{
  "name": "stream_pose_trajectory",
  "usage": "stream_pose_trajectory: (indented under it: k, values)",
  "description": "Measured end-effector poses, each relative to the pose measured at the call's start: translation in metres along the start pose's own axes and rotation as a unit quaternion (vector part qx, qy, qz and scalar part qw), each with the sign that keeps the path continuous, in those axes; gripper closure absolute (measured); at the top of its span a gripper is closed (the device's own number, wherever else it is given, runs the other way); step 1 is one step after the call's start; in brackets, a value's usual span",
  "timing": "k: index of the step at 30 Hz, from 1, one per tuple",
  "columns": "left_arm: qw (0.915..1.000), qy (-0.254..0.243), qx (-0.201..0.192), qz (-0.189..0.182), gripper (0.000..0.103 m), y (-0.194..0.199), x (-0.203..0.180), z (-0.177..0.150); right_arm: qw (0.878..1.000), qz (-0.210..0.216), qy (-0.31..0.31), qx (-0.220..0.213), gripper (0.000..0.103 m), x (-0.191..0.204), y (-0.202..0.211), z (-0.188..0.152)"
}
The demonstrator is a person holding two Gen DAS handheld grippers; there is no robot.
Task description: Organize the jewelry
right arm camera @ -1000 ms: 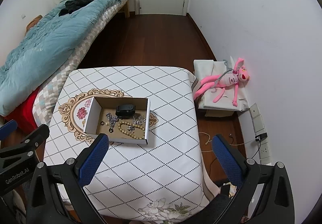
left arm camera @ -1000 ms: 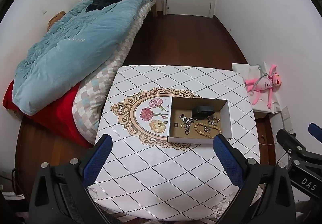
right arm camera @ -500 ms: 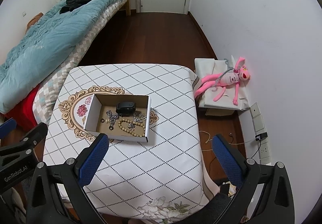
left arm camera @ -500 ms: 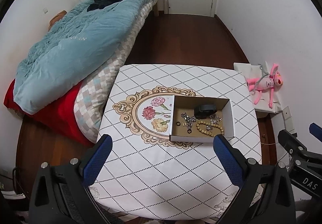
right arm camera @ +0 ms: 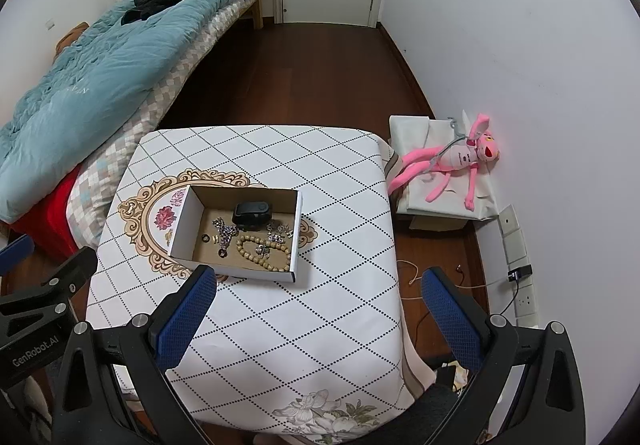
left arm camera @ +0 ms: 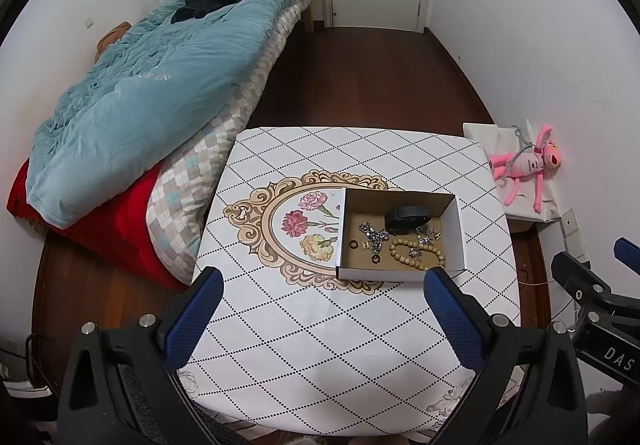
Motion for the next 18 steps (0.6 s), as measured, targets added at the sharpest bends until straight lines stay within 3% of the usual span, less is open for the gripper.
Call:
stream_pose_trajectory:
  k: [18]
  values:
    - [1.0000, -0.001, 0.000, -0.002, 0.001, -0.0003, -0.0006, 0.0000, 1.000, -0.001, 0.004, 0.000, 0.000, 0.0017, 0.0026, 0.0004]
Point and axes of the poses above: each gripper's, at about its wrist camera, not at the fingertips, and y roughly against the way its jaws point, x to its left, z to its top, the point moved 7 cm from there along -y, roughly the way its jaws point, and after that the axes turned 1 degree about -x, right-handed, at the moved point
